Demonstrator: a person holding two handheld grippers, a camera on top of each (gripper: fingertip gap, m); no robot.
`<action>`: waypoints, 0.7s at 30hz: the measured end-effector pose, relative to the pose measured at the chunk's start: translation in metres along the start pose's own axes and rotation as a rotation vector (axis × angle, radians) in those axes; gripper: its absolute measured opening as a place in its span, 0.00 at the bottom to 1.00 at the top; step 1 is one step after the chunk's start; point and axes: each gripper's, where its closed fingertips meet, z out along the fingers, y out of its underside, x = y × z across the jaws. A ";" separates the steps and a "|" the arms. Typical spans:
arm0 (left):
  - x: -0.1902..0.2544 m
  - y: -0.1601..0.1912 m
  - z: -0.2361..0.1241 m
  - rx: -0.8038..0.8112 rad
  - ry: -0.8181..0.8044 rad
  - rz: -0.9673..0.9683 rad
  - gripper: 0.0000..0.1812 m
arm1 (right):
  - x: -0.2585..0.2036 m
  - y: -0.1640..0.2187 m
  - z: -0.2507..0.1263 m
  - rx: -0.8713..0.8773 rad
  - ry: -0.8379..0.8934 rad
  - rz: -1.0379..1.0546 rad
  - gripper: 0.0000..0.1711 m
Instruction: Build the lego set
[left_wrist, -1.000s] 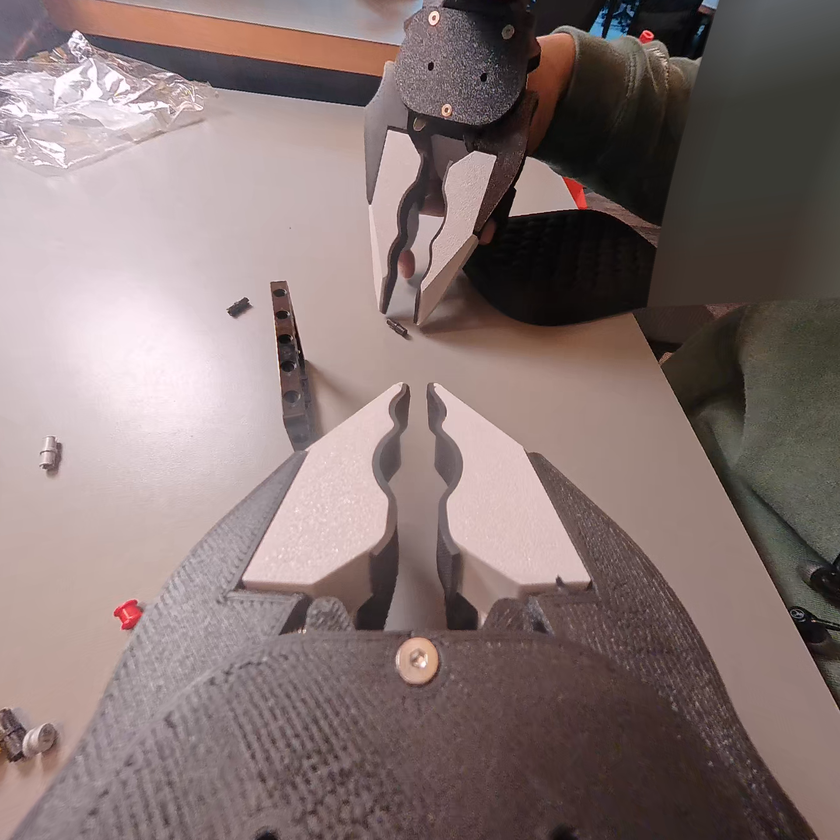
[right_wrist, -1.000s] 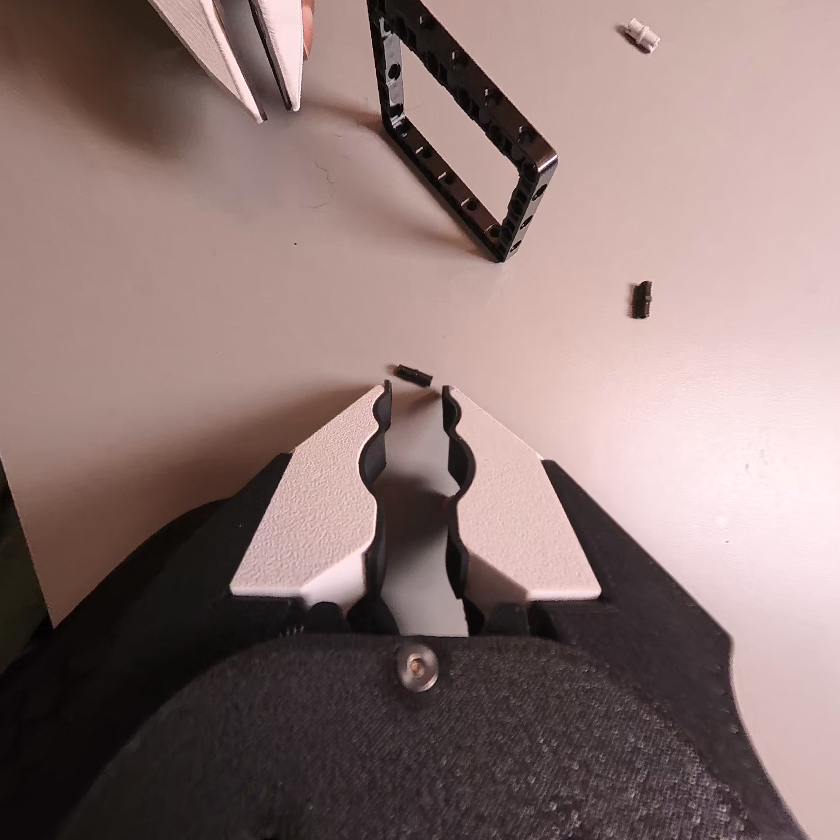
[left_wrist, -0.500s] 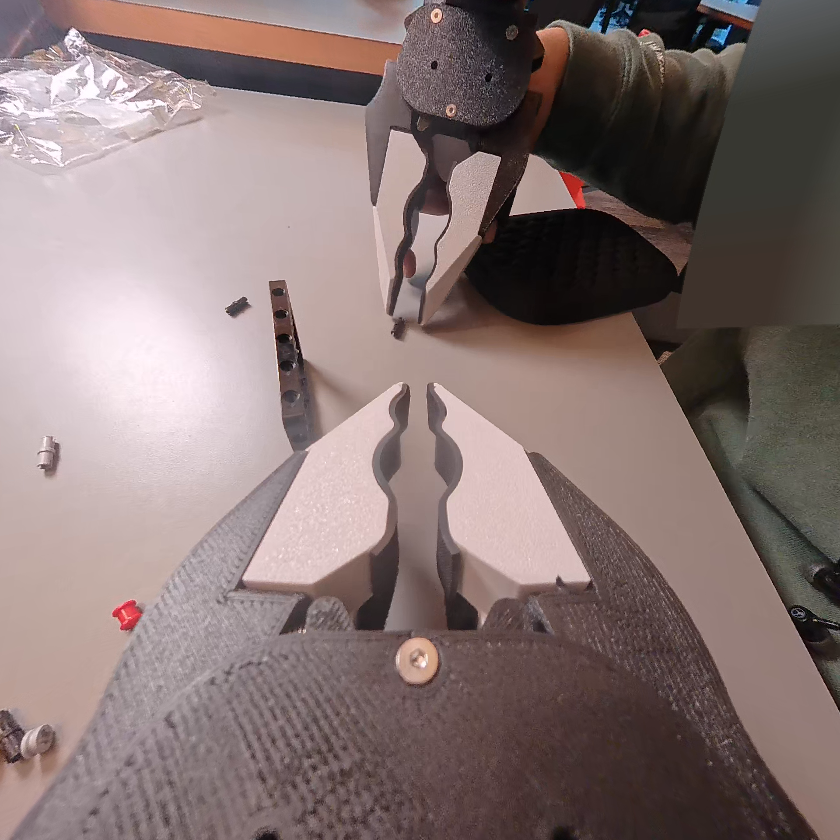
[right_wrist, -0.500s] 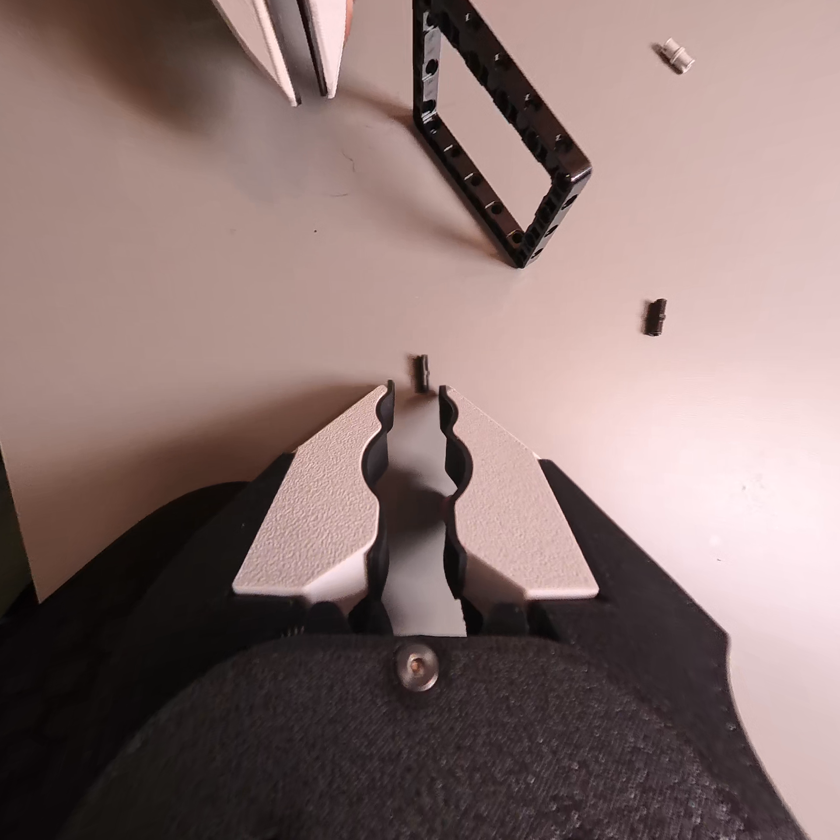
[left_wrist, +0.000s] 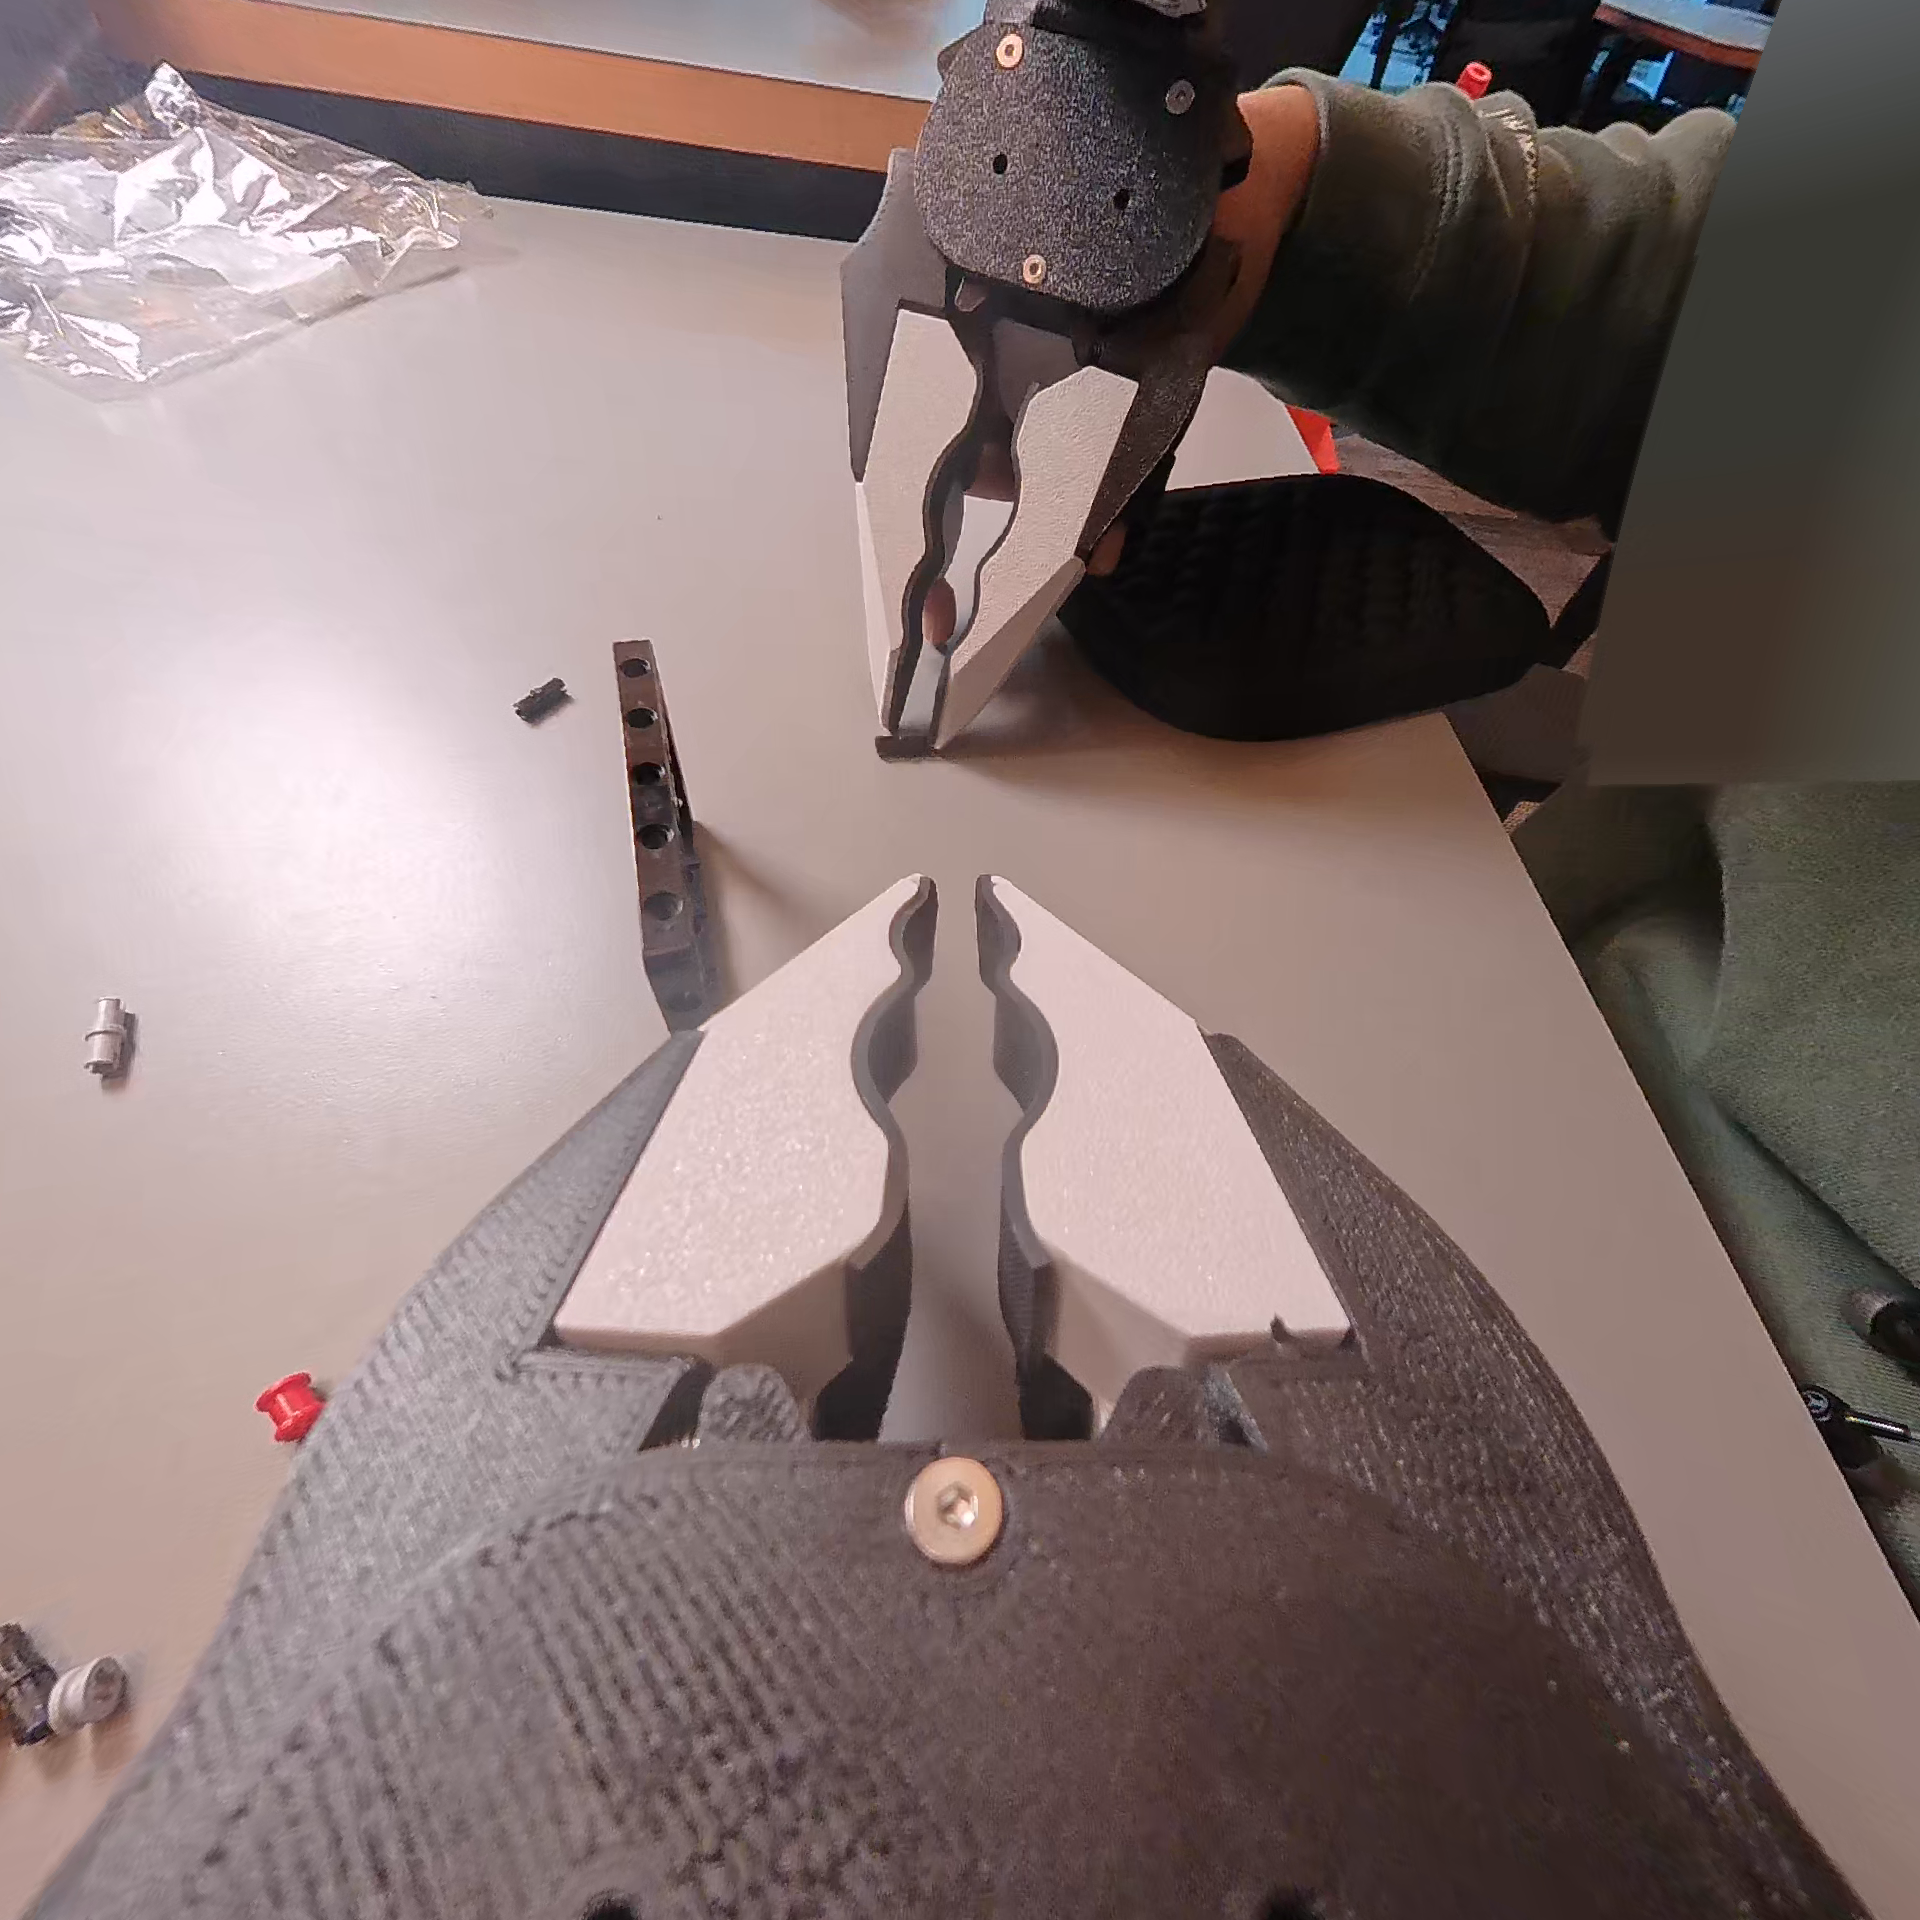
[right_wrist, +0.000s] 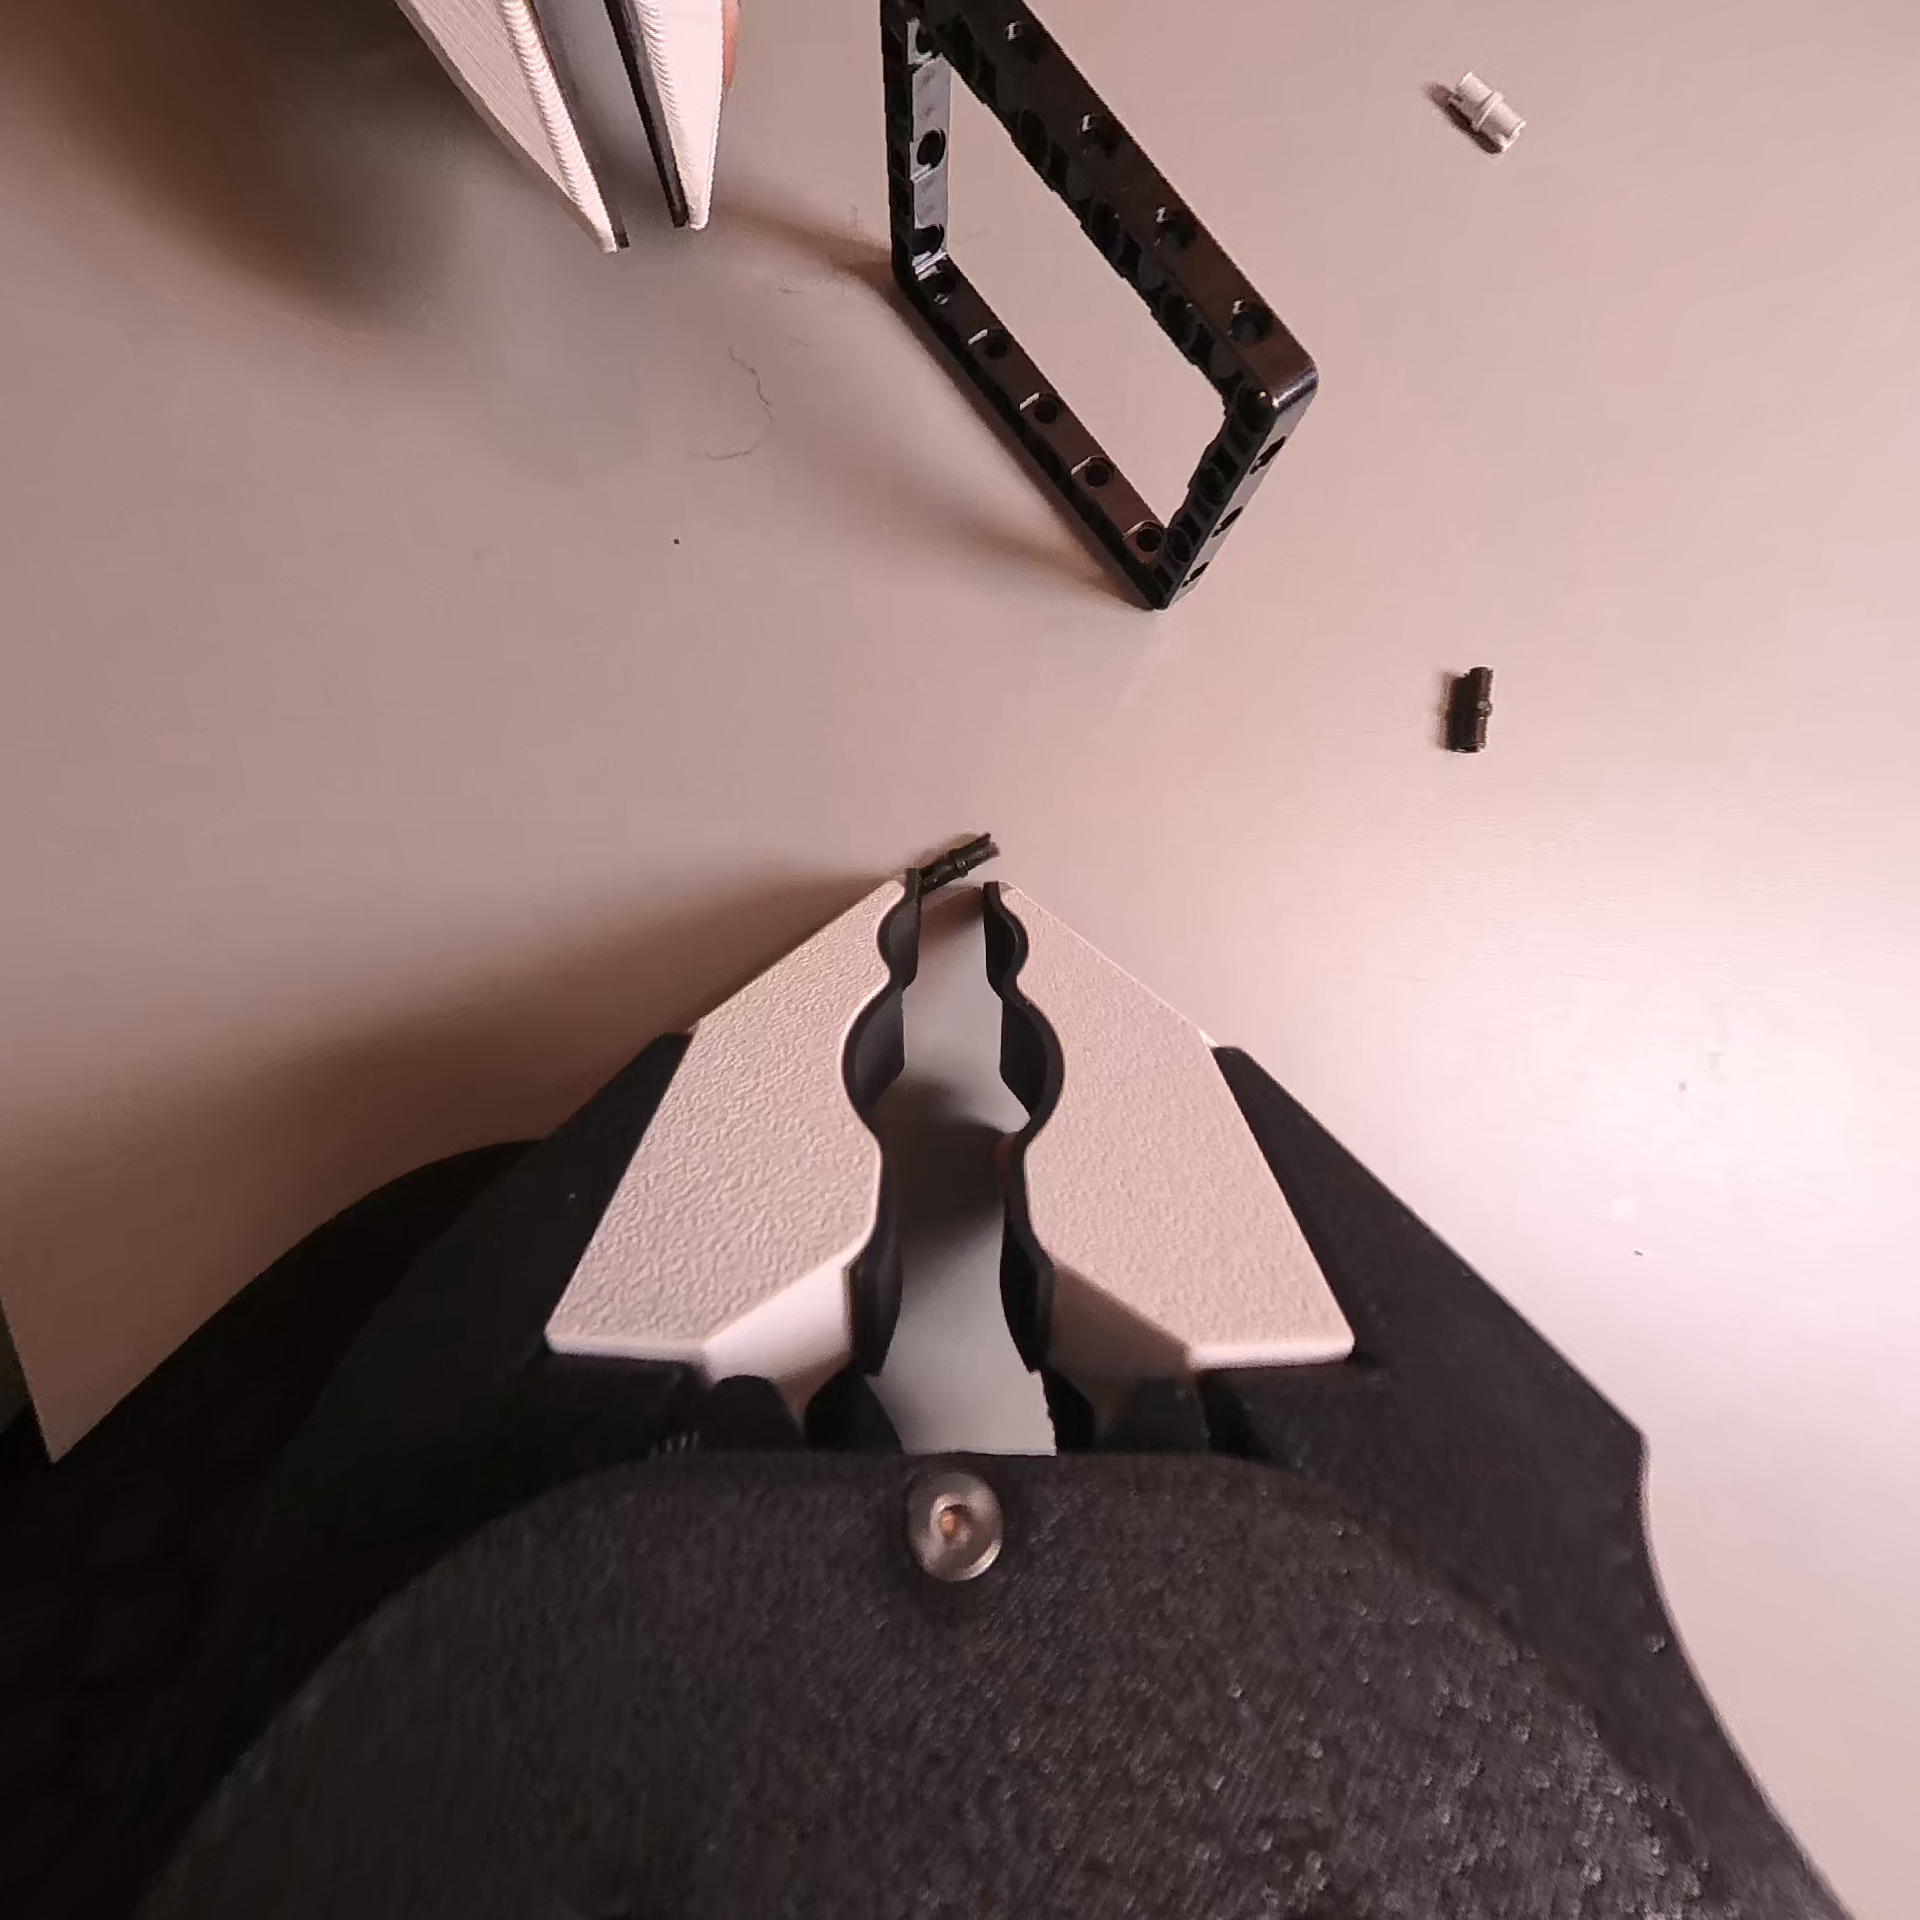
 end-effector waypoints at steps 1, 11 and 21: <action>0.000 0.000 0.000 0.000 0.000 0.000 0.03 | 0.000 0.000 0.000 0.001 0.000 0.005 0.06; 0.000 0.000 0.001 -0.004 -0.003 0.006 0.03 | -0.002 0.002 -0.003 -0.003 0.012 0.041 0.08; 0.002 0.001 0.001 -0.010 -0.002 0.014 0.03 | -0.003 -0.001 0.001 0.003 0.091 0.083 0.07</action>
